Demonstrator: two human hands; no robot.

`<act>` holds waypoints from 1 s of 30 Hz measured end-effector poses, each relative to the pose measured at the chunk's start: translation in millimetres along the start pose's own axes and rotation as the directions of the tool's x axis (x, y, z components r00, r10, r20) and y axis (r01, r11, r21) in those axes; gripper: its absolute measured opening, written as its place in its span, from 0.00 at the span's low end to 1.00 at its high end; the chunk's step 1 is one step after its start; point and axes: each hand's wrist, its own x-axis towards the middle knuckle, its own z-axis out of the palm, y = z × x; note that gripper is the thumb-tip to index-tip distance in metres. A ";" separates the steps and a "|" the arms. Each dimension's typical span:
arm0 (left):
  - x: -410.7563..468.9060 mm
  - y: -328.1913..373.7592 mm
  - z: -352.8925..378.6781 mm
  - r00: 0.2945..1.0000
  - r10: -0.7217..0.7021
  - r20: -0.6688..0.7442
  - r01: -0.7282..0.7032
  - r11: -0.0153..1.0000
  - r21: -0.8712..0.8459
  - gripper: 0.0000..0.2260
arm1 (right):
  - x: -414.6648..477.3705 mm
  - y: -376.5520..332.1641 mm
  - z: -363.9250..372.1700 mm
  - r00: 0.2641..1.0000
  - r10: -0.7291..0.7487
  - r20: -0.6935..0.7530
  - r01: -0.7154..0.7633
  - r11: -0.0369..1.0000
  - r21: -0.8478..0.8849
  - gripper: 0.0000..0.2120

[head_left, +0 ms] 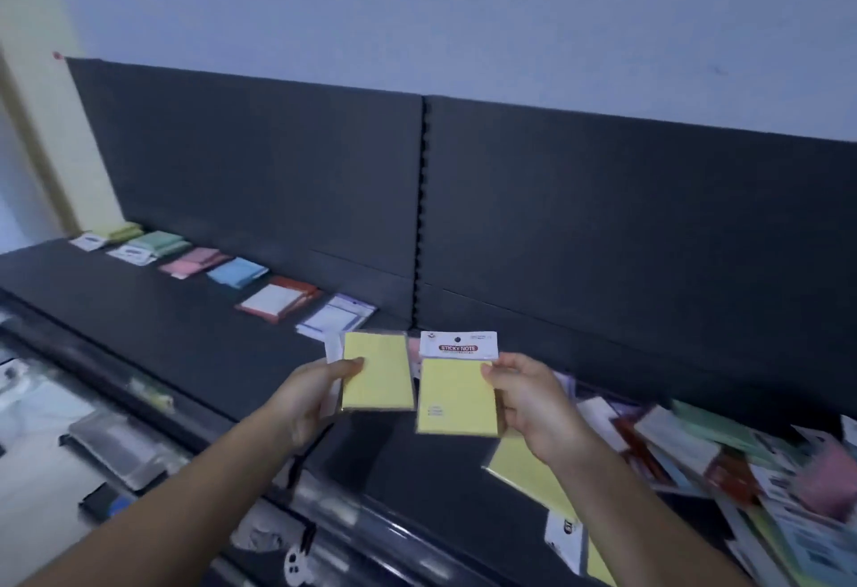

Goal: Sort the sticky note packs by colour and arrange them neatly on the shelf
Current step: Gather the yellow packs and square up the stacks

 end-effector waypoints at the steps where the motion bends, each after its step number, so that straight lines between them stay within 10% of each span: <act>1: -2.1 3.5 -18.3 0.999 0.005 -0.040 -0.006 1.000 -0.015 0.03 | 4.9 4.1 21.0 1.000 0.016 0.025 -0.017 1.000 0.016 0.04; 15: -33.5 49.6 -305.0 0.931 -0.063 -0.360 -0.012 0.979 -0.203 0.05 | 25.0 29.7 342.1 0.925 0.242 0.293 -0.301 0.937 0.175 0.08; 30: 40.7 84.2 -452.7 0.858 -0.019 -0.513 -0.098 0.975 -0.201 0.08 | 100.2 32.9 514.3 0.887 0.261 0.380 -0.345 0.923 0.172 0.10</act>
